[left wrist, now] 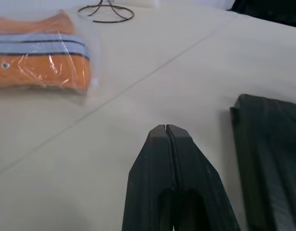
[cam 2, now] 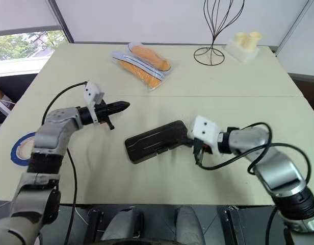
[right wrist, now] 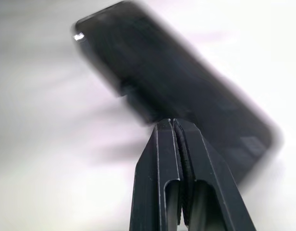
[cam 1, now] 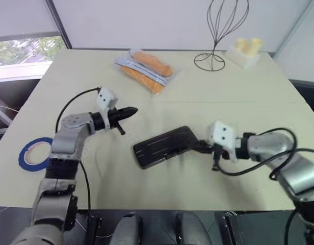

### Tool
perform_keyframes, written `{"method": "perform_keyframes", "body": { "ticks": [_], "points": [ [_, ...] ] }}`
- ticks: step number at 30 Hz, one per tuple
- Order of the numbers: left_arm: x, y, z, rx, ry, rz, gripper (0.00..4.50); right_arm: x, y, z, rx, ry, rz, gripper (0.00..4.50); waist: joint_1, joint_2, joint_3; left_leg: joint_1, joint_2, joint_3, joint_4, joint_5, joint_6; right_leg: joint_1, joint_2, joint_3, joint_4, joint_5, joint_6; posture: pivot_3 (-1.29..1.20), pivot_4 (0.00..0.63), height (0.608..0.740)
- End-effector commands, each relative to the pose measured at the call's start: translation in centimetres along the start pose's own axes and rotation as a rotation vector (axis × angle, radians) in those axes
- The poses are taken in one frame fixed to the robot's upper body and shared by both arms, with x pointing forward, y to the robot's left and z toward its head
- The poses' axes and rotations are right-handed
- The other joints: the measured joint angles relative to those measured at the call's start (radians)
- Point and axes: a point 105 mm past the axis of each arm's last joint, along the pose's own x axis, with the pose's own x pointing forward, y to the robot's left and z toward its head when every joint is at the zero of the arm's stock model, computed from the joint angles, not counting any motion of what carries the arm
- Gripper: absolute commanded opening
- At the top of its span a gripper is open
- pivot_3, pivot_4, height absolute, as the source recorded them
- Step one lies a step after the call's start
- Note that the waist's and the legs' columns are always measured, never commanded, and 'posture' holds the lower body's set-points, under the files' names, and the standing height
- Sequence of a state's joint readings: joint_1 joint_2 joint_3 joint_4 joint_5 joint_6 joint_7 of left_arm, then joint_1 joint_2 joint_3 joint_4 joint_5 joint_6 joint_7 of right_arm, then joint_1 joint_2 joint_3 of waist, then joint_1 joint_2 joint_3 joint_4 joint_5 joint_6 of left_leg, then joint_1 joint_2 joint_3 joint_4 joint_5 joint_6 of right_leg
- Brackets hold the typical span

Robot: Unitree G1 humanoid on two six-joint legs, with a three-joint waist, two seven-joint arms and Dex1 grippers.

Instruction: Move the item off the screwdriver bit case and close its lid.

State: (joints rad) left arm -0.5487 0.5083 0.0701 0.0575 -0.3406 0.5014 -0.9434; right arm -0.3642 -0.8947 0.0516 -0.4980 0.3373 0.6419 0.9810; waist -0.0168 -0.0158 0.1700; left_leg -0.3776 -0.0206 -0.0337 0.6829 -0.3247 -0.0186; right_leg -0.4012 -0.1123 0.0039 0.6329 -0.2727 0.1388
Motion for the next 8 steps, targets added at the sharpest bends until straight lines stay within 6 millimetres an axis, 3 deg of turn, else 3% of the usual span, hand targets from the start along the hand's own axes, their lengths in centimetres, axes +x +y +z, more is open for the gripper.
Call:
{"method": "perform_keyframes", "body": {
  "ticks": [1,8],
  "points": [
    [-1.9,-1.5,2.2,0.018,-0.038,-0.007,0.0,-1.6,-1.6,1.8,-0.047,-0.041,-0.04,0.06,0.003,0.0,0.0,0.0,0.0,0.0,0.0,0.0,0.0,0.0,0.0,0.0,0.0,0.0,0.0,0.0,0.15,0.74],
    [-4.2,-4.8,1.7,-0.037,-0.008,0.004,0.0,-2.6,-3.0,2.4,-0.072,-0.049,-0.063,0.06,0.007,0.0,0.0,-0.001,0.0,0.0,0.0,0.0,0.0,0.001,-0.004,0.0,-0.001,0.0,0.0,0.0,0.15,0.74]
  ]
}}
